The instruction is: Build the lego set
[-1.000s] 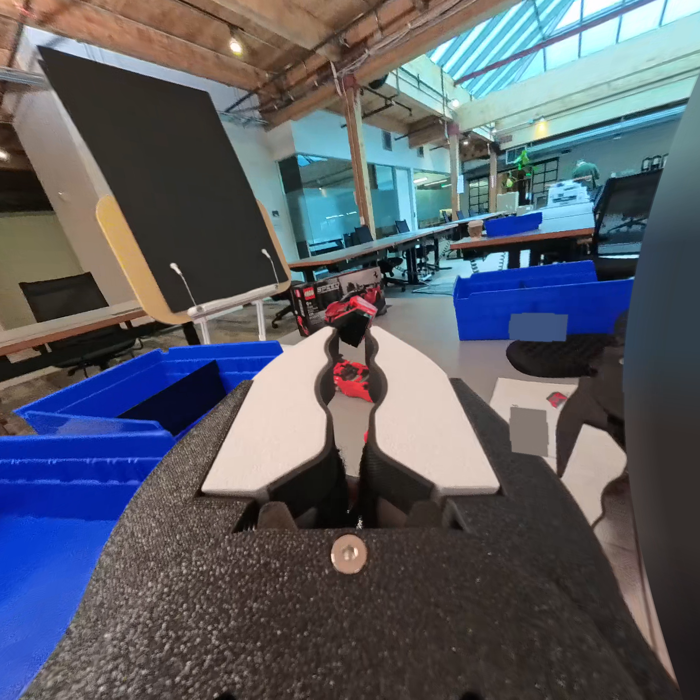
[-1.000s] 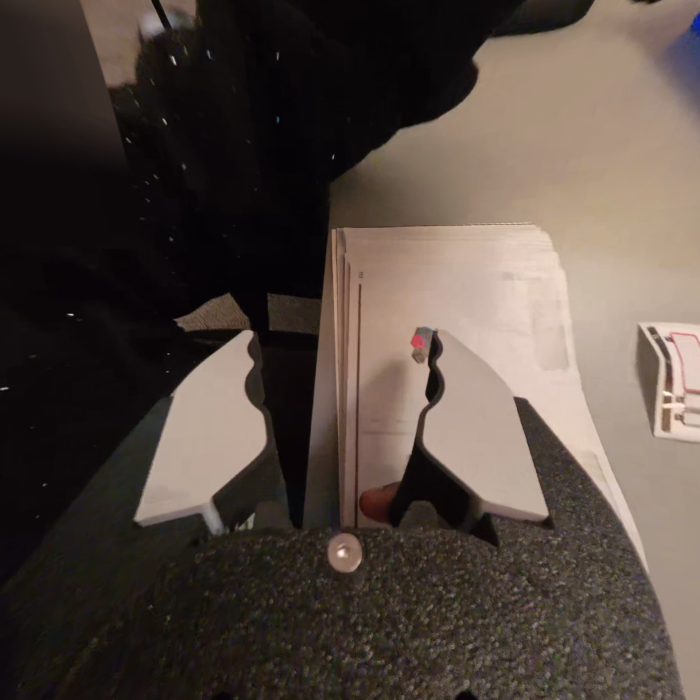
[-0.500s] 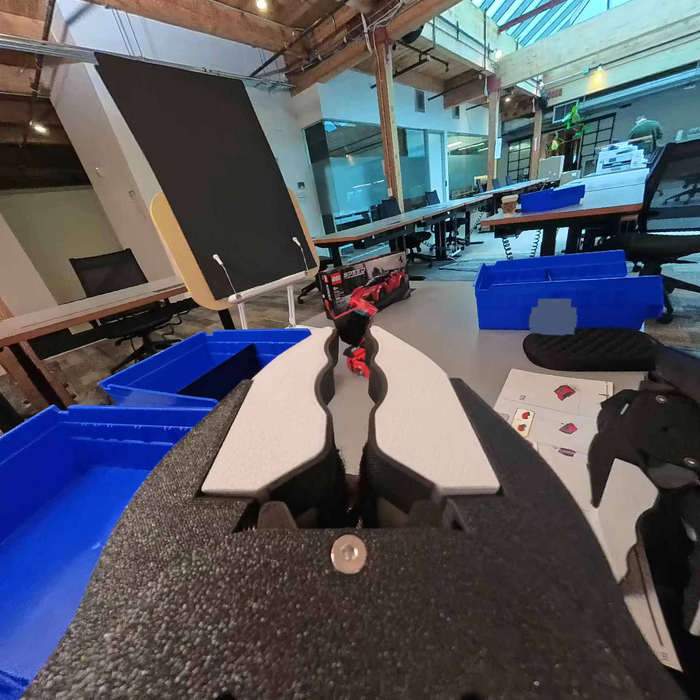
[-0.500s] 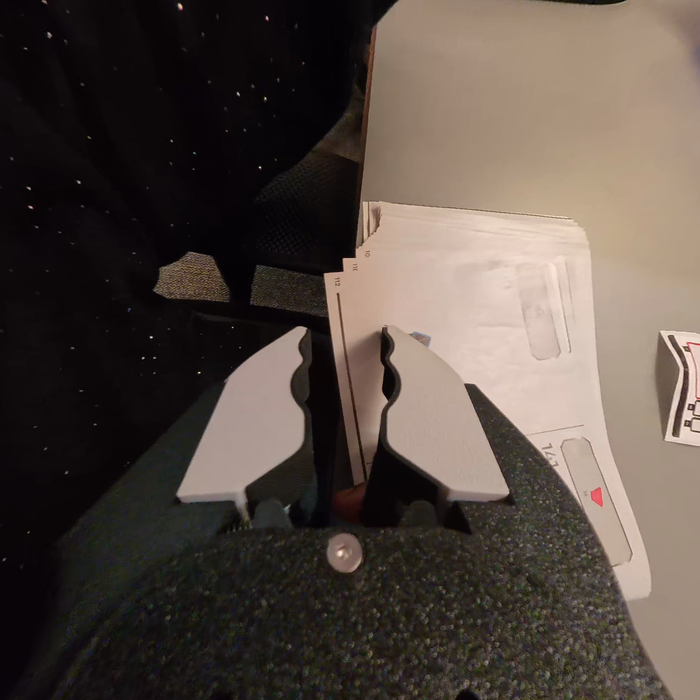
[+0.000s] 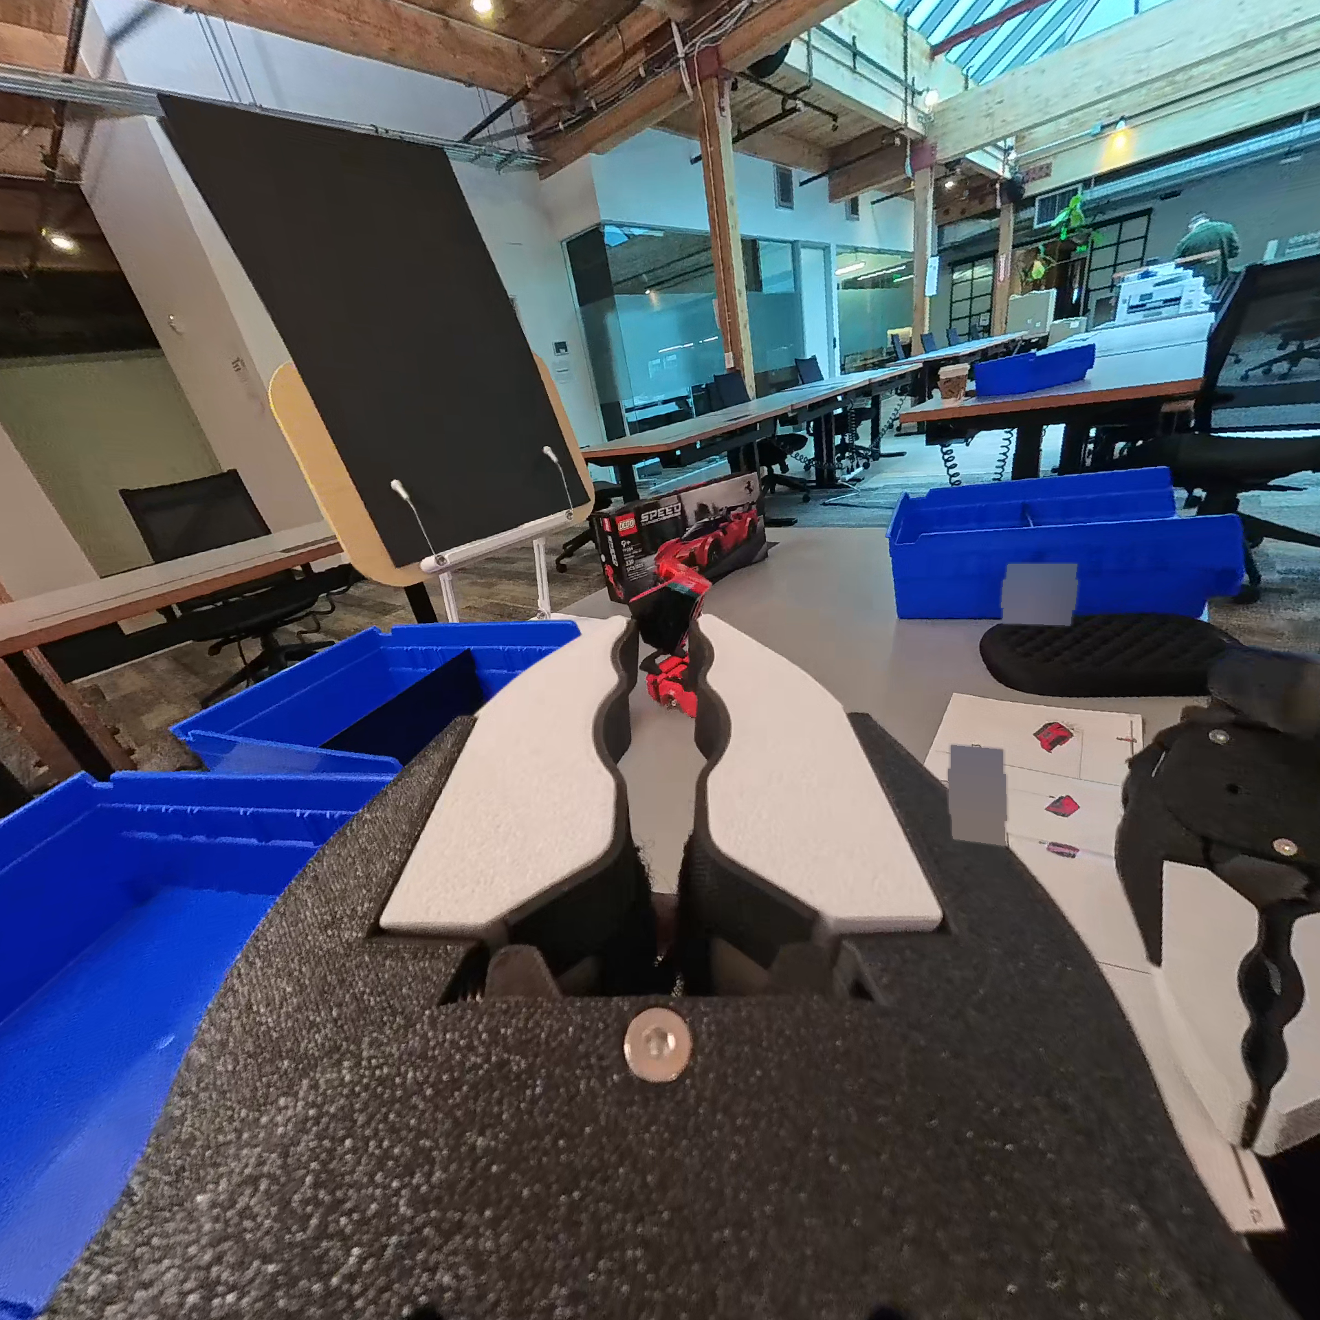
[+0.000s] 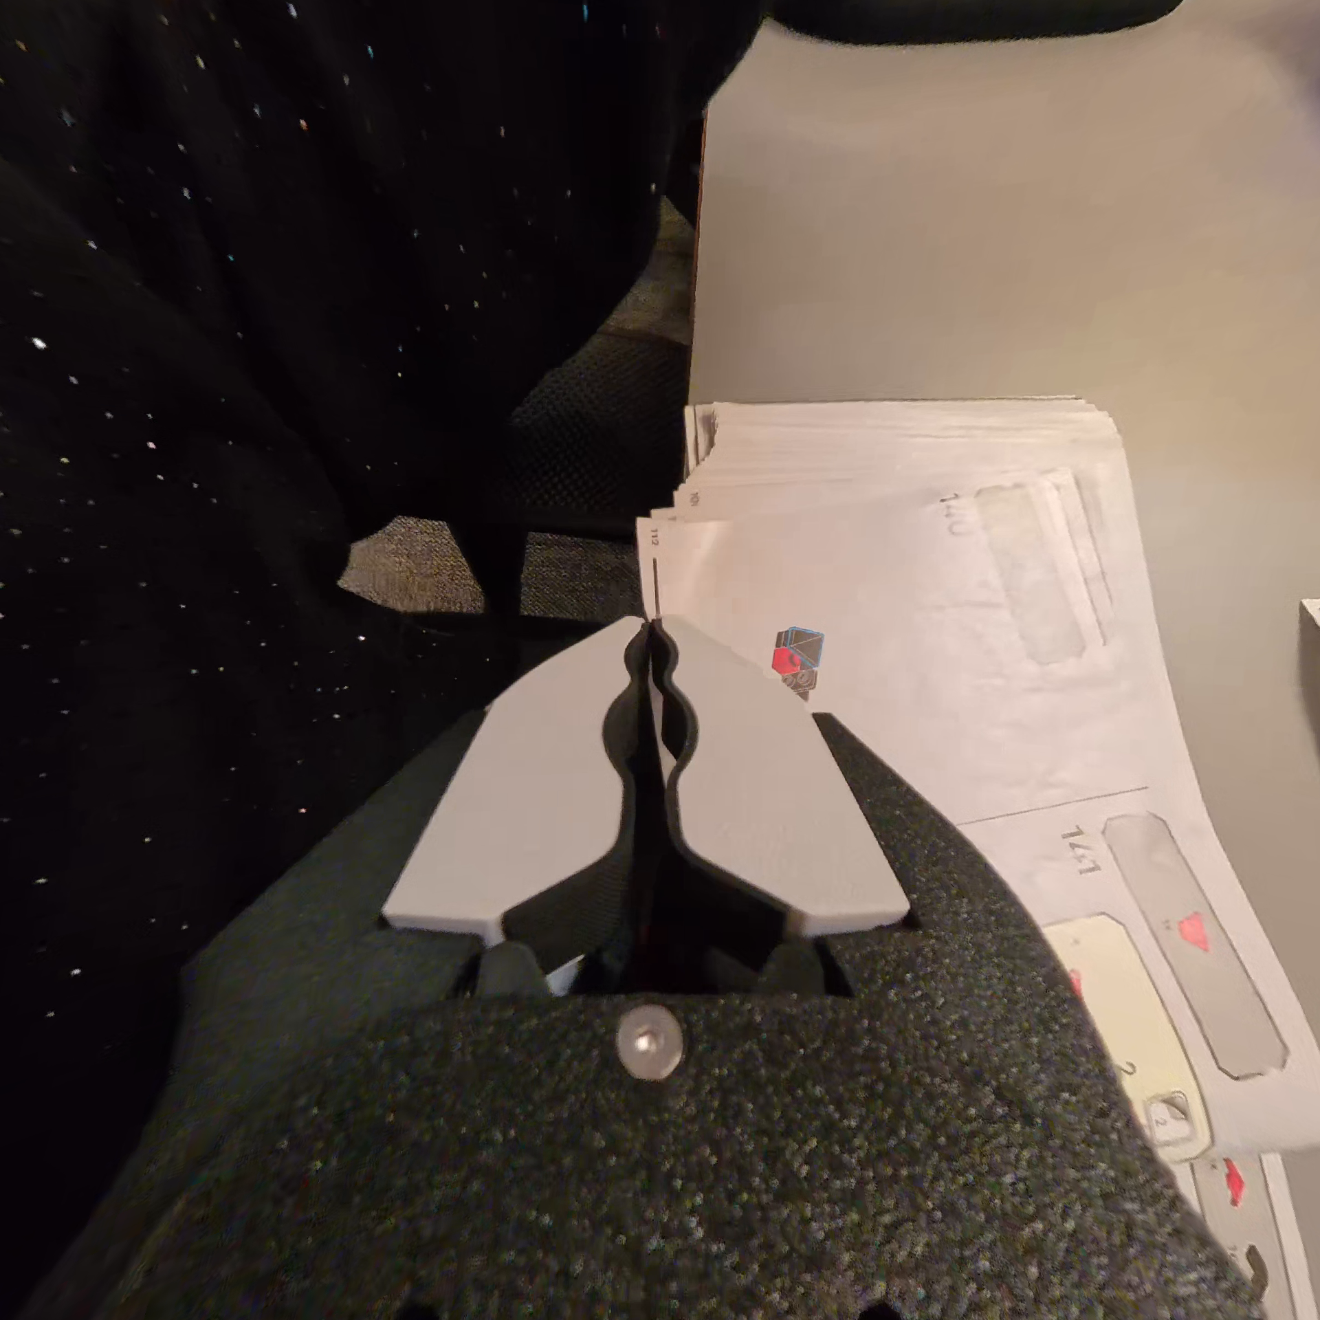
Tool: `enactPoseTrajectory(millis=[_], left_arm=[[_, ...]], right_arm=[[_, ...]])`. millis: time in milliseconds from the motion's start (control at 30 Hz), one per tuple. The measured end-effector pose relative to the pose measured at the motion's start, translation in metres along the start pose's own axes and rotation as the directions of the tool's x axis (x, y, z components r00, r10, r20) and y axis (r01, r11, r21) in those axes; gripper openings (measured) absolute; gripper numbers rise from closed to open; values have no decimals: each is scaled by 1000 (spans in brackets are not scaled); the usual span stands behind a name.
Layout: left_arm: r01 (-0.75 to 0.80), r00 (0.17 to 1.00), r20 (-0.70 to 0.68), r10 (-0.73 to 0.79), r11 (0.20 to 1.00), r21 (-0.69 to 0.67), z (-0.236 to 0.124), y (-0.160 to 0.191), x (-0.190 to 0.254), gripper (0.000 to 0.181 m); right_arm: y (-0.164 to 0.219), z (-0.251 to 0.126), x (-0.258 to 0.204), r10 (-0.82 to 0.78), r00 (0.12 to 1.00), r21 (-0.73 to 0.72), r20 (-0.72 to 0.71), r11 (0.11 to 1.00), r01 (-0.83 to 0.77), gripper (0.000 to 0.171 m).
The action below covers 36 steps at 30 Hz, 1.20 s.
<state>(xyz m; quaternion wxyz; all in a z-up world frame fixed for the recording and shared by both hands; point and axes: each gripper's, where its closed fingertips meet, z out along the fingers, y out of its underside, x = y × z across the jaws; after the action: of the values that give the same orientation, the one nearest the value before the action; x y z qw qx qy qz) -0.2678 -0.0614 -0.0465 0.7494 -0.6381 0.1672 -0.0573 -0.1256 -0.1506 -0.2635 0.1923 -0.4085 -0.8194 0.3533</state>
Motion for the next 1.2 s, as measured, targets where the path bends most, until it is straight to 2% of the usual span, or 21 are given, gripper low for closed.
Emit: enactPoseTrajectory(millis=[200,400,600,800,1000,1200], left_arm=[[18,1000,4,-18,1000,4,1,2,-2,13],[7,1000,-20,-7,1000,-8,7,3,3,13],[5,999,-32,-5,1000,-17,11,5,6,13],[9,999,-53,-11,999,-37,19,9,10,13],[-8,997,-79,4,999,-44,25,7,19,13],[-2,996,-91,-4,998,-65,32,12,21,13]], right_arm=[[-15,-27,14,41,996,115,-77,993,-32,0],[-13,-34,17,1,992,100,-126,995,12,0],[-18,-54,29,26,975,173,-219,985,13,0],[-20,-91,47,111,939,295,-326,956,-11,0],[-7,-128,61,176,871,341,-459,940,-10,0],[10,-155,66,251,816,395,-521,918,-30,0]])
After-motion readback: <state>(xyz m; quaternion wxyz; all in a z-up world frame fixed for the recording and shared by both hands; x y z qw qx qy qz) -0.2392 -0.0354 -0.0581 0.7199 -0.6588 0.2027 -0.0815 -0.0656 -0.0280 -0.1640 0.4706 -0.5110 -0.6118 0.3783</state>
